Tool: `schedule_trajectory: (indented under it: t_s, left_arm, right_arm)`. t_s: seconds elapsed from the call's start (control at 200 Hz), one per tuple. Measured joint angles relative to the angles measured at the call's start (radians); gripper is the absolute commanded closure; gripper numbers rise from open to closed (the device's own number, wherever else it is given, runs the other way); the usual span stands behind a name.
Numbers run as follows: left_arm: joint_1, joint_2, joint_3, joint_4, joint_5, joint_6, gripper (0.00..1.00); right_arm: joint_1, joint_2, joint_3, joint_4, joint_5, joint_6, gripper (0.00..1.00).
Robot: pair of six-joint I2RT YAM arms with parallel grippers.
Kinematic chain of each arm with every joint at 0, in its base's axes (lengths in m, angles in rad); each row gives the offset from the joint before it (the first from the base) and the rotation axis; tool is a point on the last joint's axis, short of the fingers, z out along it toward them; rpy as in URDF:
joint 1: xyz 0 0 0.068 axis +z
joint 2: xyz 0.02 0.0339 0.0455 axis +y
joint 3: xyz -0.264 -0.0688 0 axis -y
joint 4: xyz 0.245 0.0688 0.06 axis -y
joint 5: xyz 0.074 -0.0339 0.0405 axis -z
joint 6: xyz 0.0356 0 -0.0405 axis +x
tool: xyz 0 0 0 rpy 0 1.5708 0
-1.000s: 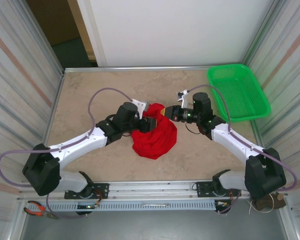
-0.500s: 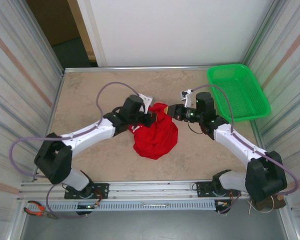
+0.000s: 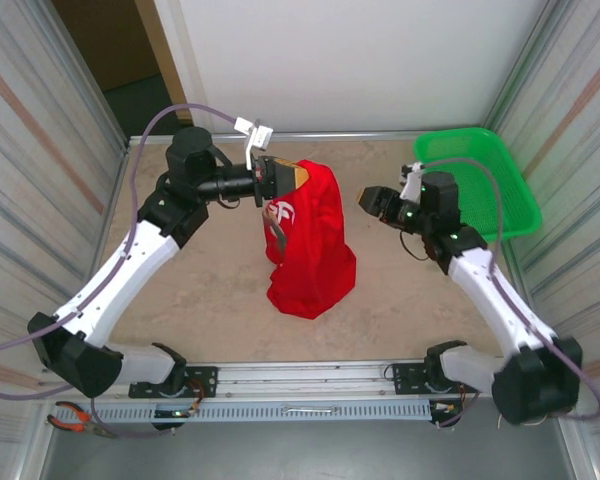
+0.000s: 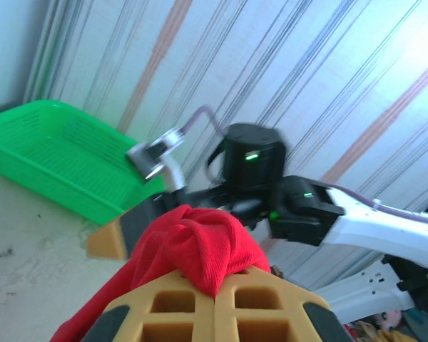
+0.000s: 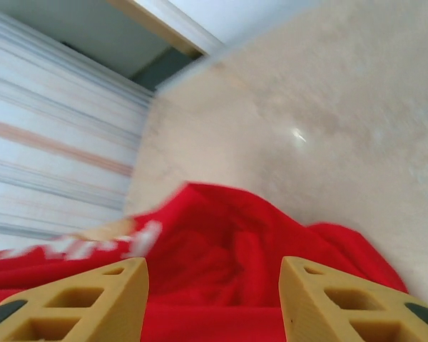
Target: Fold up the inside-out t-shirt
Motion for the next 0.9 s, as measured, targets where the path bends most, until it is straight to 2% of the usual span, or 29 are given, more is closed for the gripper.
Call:
schedule_trajectory:
  t_s: [0.1, 0.22, 0.356, 0.456, 0.486, 0.516, 0.641, 0.777, 0.897]
  left_arm:
    - [0.001, 0.015, 0.000, 0.007, 0.007, -0.056, 1.00]
    - [0.001, 0.039, 0.000, 0.028, 0.008, -0.114, 1.00]
    - [0.001, 0.060, 0.000, 0.050, 0.008, -0.163, 1.00]
    - [0.001, 0.072, 0.000, 0.060, 0.010, -0.193, 1.00]
    - [0.001, 0.076, 0.000, 0.068, 0.012, -0.202, 1.00]
    - [0.001, 0.078, 0.000, 0.074, 0.013, -0.211, 1.00]
    - [0.004, 0.079, -0.003, 0.103, 0.019, -0.240, 1.00]
    - [0.026, 0.077, -0.042, 0.142, 0.031, -0.261, 1.00]
    - [0.084, 0.077, -0.094, 0.179, 0.038, -0.293, 1.00]
  right_arm:
    - [0.077, -0.144, 0.089, -0.049, 0.058, -0.031, 0.43]
    - [0.235, -0.230, 0.160, -0.058, 0.126, -0.069, 0.42]
    - [0.359, -0.177, 0.193, -0.056, 0.185, -0.101, 0.40]
    - [0.394, -0.070, 0.209, -0.046, 0.214, -0.114, 0.42]
    - [0.398, -0.029, 0.211, -0.040, 0.226, -0.122, 0.46]
    - [0.399, 0.005, 0.211, -0.038, 0.235, -0.129, 0.53]
    - [0.370, 0.098, 0.211, -0.039, 0.254, -0.137, 1.00]
    - [0.309, 0.100, 0.242, -0.063, 0.217, -0.143, 1.00]
    - [0.269, 0.049, 0.288, -0.107, 0.144, -0.159, 1.00]
